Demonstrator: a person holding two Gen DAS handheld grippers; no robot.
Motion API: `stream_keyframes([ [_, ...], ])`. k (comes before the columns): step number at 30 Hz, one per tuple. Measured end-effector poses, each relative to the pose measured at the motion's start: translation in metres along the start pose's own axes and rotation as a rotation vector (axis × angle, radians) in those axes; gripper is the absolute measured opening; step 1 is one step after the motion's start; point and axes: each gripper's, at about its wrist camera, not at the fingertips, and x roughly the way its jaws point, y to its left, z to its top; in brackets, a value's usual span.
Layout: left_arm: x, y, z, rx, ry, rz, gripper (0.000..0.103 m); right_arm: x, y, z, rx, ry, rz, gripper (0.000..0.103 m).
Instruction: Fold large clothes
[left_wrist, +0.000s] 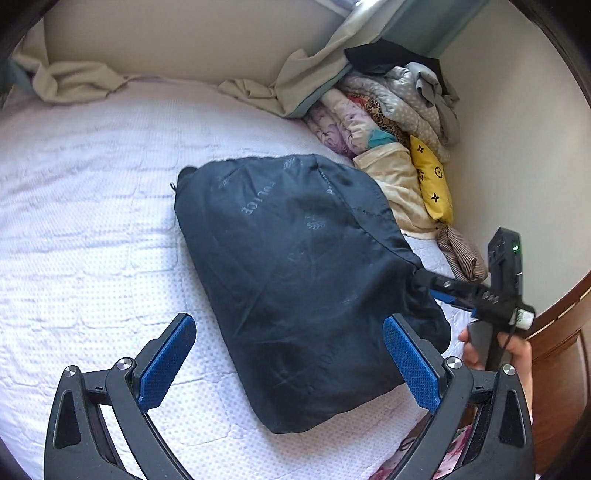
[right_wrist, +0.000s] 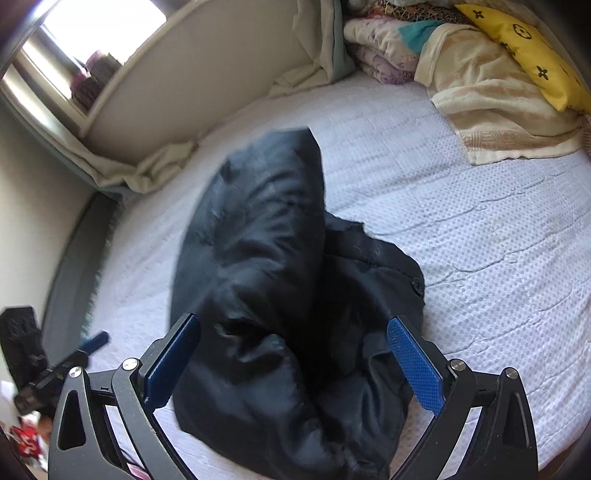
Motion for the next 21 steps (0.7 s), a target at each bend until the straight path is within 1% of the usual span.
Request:
stream_keyframes([
  [4,0.011,0.006,-0.002,-0.028,0.034,-0.020,0.102,0.026,-0.012,-0.005,-0.010,0.077,-0.079,0.100],
  [7,0.019,0.013,-0.002,-0.062,0.063,-0.040,0.102,0.045,-0.032,-0.011,0.033,0.127,-0.086,0.100],
  [9,0.026,0.020,-0.002,-0.099,0.087,-0.065,0.102,0.055,-0.047,-0.013,0.094,0.164,-0.044,0.101],
  [12,0.034,0.032,-0.002,-0.157,0.120,-0.099,0.102,0.070,-0.067,-0.018,0.187,0.217,0.060,0.101],
  [14,0.042,0.039,-0.002,-0.199,0.144,-0.126,0.102,0.084,-0.084,-0.024,0.278,0.256,0.160,0.101],
  [15,0.046,0.041,-0.002,-0.217,0.158,-0.140,0.102,0.090,-0.090,-0.026,0.314,0.268,0.196,0.101],
  [17,0.054,0.045,-0.002,-0.242,0.180,-0.162,0.102,0.095,-0.095,-0.028,0.327,0.269,0.226,0.103],
  [21,0.071,0.051,-0.008,-0.287,0.233,-0.188,0.102,0.097,-0.097,-0.027,0.304,0.263,0.241,0.103],
])
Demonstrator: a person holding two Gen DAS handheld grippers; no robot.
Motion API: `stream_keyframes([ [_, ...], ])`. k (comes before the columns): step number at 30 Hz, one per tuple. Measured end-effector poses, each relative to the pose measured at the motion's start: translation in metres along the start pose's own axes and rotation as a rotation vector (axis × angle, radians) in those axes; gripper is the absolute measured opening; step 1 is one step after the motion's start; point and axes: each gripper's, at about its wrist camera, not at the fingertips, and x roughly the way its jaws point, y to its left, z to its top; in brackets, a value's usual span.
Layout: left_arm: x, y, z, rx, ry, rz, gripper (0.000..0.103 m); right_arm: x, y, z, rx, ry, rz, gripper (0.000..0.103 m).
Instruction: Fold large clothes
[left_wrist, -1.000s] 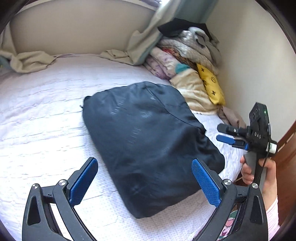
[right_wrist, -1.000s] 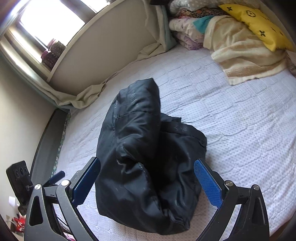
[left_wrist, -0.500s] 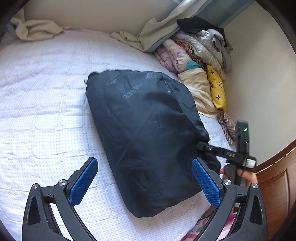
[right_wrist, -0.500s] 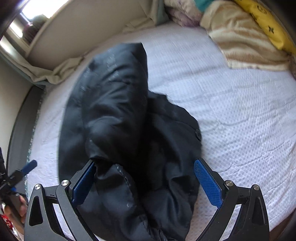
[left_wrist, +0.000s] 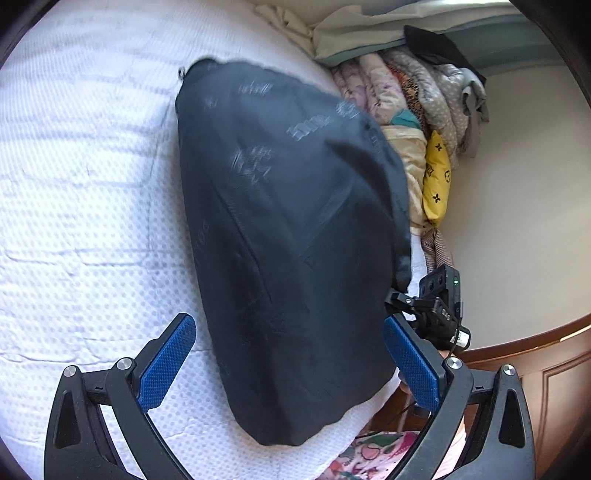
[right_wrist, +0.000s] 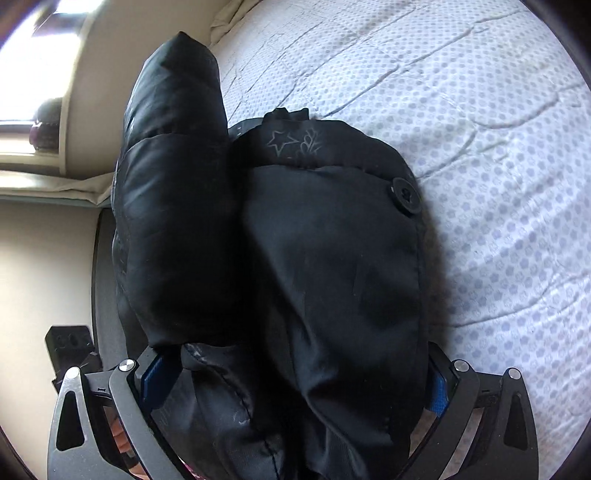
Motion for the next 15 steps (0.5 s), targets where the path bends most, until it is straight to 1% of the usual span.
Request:
stream_keyframes([
  [3,0.015,0.006,-0.002,-0.029,0.043,-0.042,0.102,0.002,-0.002,0.000,-0.013,0.002,0.015,0.103],
  [5,0.022,0.007,-0.002,-0.030,0.059,-0.060,0.102,0.002,-0.003,0.000,-0.023,0.003,0.021,0.103],
  [7,0.030,0.006,-0.001,-0.019,0.071,-0.048,0.102,0.003,-0.004,0.001,-0.029,0.003,0.026,0.103],
  [8,0.033,0.007,0.000,-0.016,0.069,-0.039,0.102,0.003,-0.004,0.002,-0.033,0.002,0.030,0.103],
  [9,0.036,0.008,0.001,-0.020,0.067,-0.046,0.102,0.004,-0.004,0.004,-0.036,0.002,0.035,0.103],
  [15,0.049,0.019,0.007,-0.085,0.036,-0.129,0.103,0.006,-0.010,0.008,-0.053,-0.003,0.047,0.103],
])
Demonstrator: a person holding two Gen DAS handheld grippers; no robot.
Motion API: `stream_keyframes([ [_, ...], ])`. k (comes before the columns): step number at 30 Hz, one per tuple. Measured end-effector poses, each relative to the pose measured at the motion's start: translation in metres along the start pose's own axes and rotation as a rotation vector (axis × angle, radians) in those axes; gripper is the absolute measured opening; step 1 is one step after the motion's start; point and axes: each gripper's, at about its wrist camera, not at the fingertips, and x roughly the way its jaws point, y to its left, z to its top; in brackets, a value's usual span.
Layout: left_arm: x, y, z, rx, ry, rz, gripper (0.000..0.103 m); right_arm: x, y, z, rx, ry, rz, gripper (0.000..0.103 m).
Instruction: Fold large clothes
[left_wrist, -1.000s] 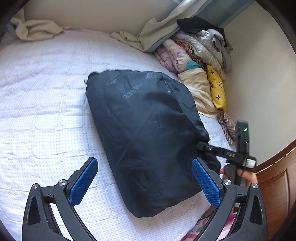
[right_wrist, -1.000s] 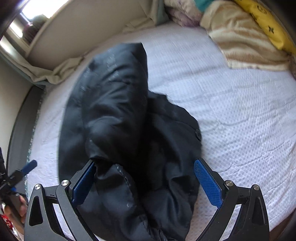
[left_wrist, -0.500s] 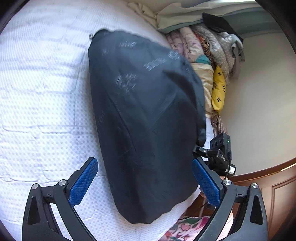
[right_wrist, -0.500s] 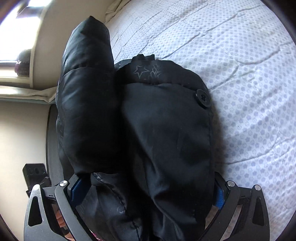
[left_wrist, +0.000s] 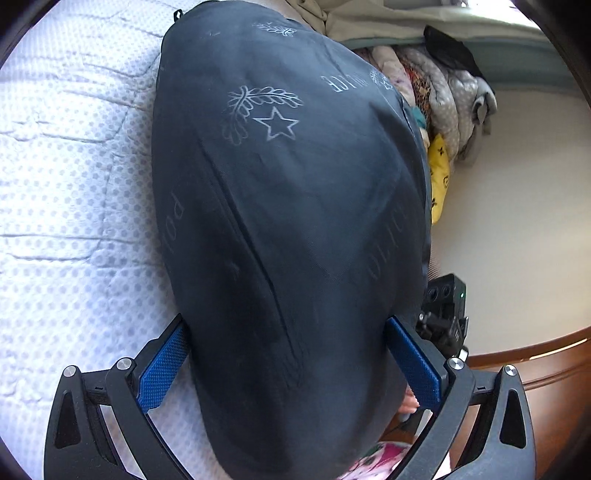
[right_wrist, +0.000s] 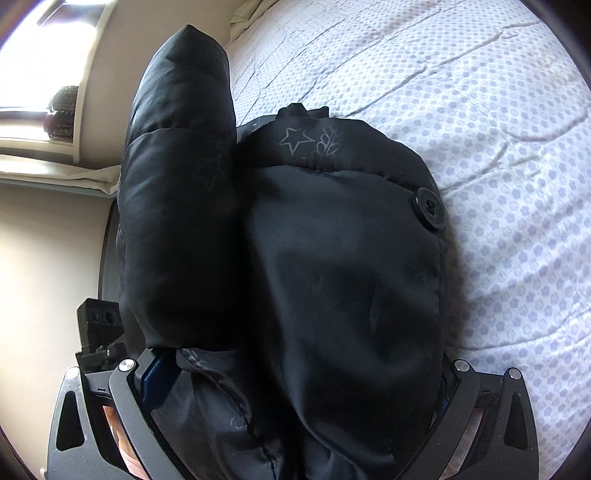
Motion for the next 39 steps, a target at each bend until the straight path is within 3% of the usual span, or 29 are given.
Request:
stream_keyframes([
  [5,0.006,0.002,-0.003,0.010,-0.039,-0.019,0.103,0.001,0.002,-0.005,-0.032,0.007,0.018,0.101],
  [8,0.010,-0.001,-0.005,0.028,-0.047,0.000,0.103,0.009,0.002,-0.007,-0.031,0.048,0.083,0.089],
  [11,0.014,-0.012,-0.009,0.066,-0.051,0.032,0.103,0.014,0.002,-0.008,-0.036,0.053,0.080,0.087],
  [23,0.000,-0.051,-0.009,0.210,-0.133,0.139,0.084,0.001,-0.007,-0.017,-0.008,0.019,0.153,0.065],
  [30,-0.028,-0.072,-0.005,0.295,-0.207,0.167,0.081,-0.003,0.016,-0.030,-0.081,-0.020,0.173,0.060],
  [39,-0.088,-0.072,-0.006,0.324,-0.318,0.183,0.080,0.008,0.061,-0.038,-0.189,-0.040,0.241,0.059],
])
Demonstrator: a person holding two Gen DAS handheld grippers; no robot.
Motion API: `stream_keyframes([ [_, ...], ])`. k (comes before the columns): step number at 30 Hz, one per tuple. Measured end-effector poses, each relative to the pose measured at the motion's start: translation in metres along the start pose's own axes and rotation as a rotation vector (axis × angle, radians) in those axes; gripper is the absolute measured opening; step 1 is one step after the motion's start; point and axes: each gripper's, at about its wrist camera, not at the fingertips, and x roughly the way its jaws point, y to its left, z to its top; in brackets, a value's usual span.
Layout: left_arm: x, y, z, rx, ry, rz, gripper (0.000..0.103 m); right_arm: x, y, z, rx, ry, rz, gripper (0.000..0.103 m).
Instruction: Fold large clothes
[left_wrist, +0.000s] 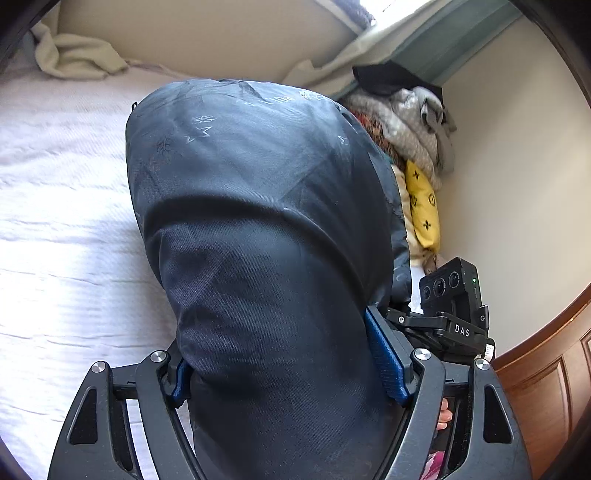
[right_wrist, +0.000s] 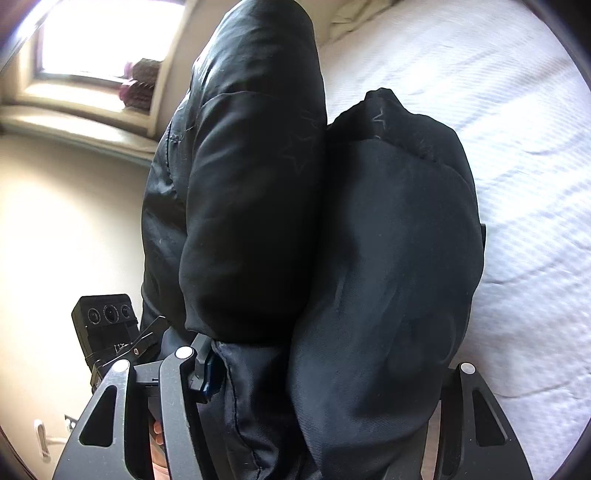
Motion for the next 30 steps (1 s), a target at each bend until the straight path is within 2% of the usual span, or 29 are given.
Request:
stream_keyframes([
  [5,-0.036,0.026,0.000,-0.016,-0.057,0.032,0.080,0.028,0.019,0.000,-0.038,0.018,0.045,0.059],
  [9,-0.046,0.059,-0.006,-0.072,-0.072,0.063,0.080,0.058,0.026,-0.006,-0.039,0.046,0.040,0.059],
  [13,-0.038,0.098,-0.016,-0.162,-0.023,0.095,0.080,0.090,0.017,-0.014,-0.017,0.100,-0.017,0.059],
  [16,-0.026,0.128,-0.030,-0.234,0.044,0.104,0.086,0.113,0.007,-0.022,-0.004,0.145,-0.091,0.061],
  [18,-0.025,0.138,-0.038,-0.260,0.063,0.105,0.092,0.118,0.000,-0.026,0.011,0.161,-0.138,0.072],
  [21,-0.038,0.134,-0.039,-0.232,0.059,0.147,0.095,0.111,0.000,-0.026,0.004,0.170,-0.190,0.082],
  [26,-0.057,0.119,-0.037,-0.214,0.050,0.206,0.095,0.081,0.020,-0.025,-0.067,0.148,-0.282,0.082],
  [30,-0.075,0.106,-0.040,-0.164,0.027,0.290,0.095,0.040,0.043,-0.027,-0.158,0.043,-0.354,0.082],
])
